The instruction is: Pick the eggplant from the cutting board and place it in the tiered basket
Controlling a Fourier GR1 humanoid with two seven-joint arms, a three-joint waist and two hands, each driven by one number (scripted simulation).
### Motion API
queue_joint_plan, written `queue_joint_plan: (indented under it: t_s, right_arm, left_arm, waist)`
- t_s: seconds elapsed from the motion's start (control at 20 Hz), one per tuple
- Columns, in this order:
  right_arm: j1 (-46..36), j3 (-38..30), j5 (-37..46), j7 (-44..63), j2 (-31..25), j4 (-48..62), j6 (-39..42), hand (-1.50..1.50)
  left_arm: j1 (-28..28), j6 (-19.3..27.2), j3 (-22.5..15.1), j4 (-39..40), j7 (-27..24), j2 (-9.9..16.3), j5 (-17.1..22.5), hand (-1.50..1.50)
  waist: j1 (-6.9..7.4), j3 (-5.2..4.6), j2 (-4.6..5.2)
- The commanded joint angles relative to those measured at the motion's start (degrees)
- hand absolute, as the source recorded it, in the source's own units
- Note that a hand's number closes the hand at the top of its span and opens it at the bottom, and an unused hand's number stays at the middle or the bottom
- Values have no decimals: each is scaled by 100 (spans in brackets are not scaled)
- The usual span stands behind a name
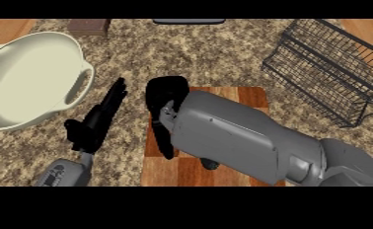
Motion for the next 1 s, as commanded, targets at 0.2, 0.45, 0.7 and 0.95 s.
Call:
queue_joint_plan:
  t_s: [0.2, 0.45, 0.7, 0.95]
  right_arm:
    - [494, 285, 61, 1127, 201, 167, -7, -150]
    - [862, 330, 290, 1070, -96, -339, 2, -150]
    - [1166, 593, 673, 893, 105, 284, -282, -150]
    - [1481, 539, 741, 751, -177, 185, -149, -150]
  left_arm:
    - [188, 28, -82, -113, -34, -138, -143, 0]
    - [-57, -56, 106, -61, 229, -78, -113, 0]
    - [212, -60, 1, -136, 0, -184, -238, 0]
    - [8, 98, 103, -131, 194, -285, -326, 0]
  waist:
    - [0, 5, 8]
    - [-57, 7, 1]
    - [18, 4, 21]
    - [5, 7, 20]
